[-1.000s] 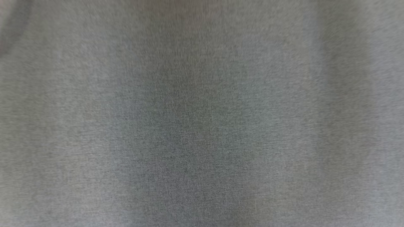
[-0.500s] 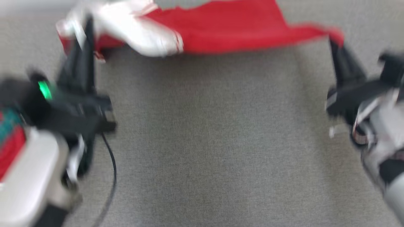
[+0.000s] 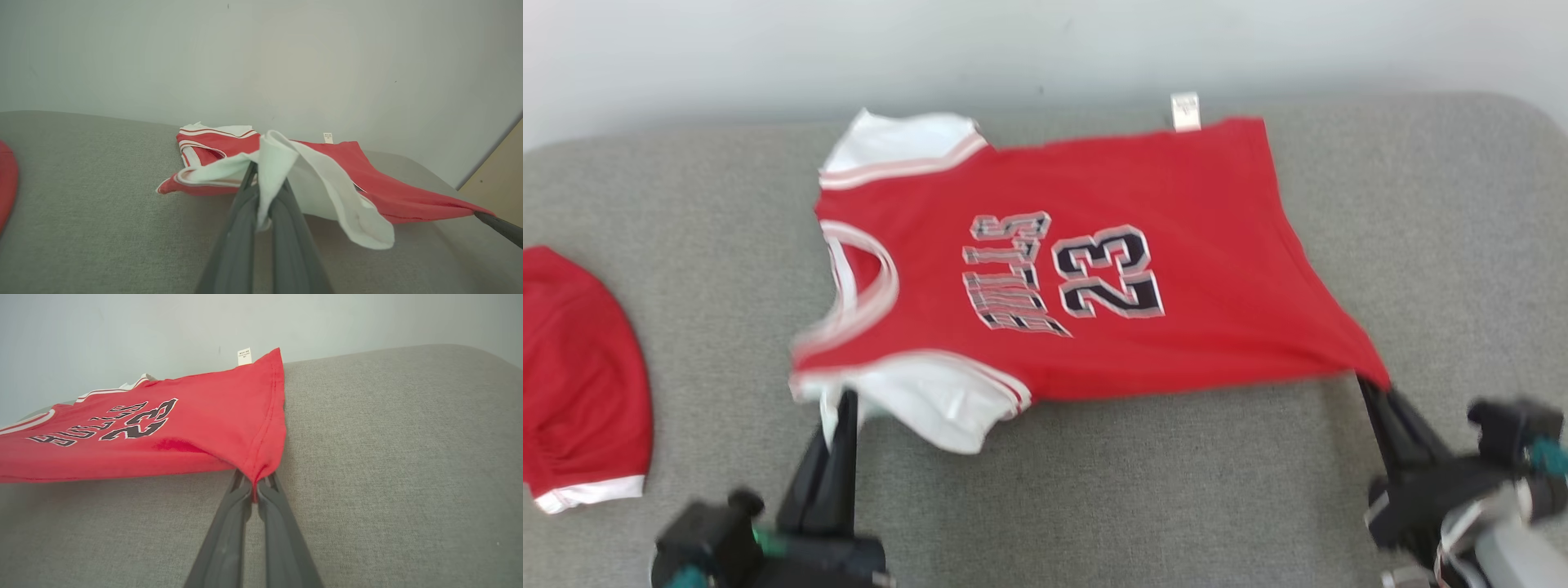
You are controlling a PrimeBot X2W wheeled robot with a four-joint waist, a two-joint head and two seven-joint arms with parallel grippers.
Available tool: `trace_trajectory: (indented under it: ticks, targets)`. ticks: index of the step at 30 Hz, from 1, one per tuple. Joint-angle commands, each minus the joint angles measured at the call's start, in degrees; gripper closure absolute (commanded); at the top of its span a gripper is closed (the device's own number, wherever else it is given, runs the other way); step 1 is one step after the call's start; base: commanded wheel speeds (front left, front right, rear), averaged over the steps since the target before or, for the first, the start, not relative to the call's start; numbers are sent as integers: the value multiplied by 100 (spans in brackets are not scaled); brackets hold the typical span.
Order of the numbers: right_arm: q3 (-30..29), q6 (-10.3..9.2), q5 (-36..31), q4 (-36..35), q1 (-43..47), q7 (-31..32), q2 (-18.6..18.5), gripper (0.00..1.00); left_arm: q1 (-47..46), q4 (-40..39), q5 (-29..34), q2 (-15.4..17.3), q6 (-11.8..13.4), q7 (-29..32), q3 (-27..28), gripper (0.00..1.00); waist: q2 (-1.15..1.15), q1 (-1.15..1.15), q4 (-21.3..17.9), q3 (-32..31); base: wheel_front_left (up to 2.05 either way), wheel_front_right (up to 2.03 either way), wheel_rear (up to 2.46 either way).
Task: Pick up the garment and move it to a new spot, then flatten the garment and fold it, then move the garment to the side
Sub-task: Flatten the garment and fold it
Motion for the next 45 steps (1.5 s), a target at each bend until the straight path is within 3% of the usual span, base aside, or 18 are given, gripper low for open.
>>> trace_trajectory:
  ticks: [1,10,20,28,36,45]
  targets:
    - [-39,3,-23,-9,162,31,39,100,130,23,25,-17,-5,-20,34,100,1,1,65,-168,0,0,0]
    - [-698,2,-159,-288,1476,525,129,100,1274,260,116,-330,-163,-20,243,100,1,1,190,-545,0,0,0]
    - [-1371,-4,-462,-880,2415,1228,399,100,1719,556,278,-483,-413,-20,341,100,1,1,312,-616,0,0,0]
    - [-1373,-3,-495,-1316,2076,1792,658,100,1095,696,548,-250,-670,82,270,100,1,1,162,-558,0,0,0]
    - [-1341,-4,-615,-1555,1598,2283,607,100,304,809,685,16,-914,413,197,100,1,1,50,-434,0,0,0]
    - [-1274,-3,-615,-1228,688,2744,577,100,-818,1577,763,55,-1193,592,87,100,1,1,-6,-128,0,0,0]
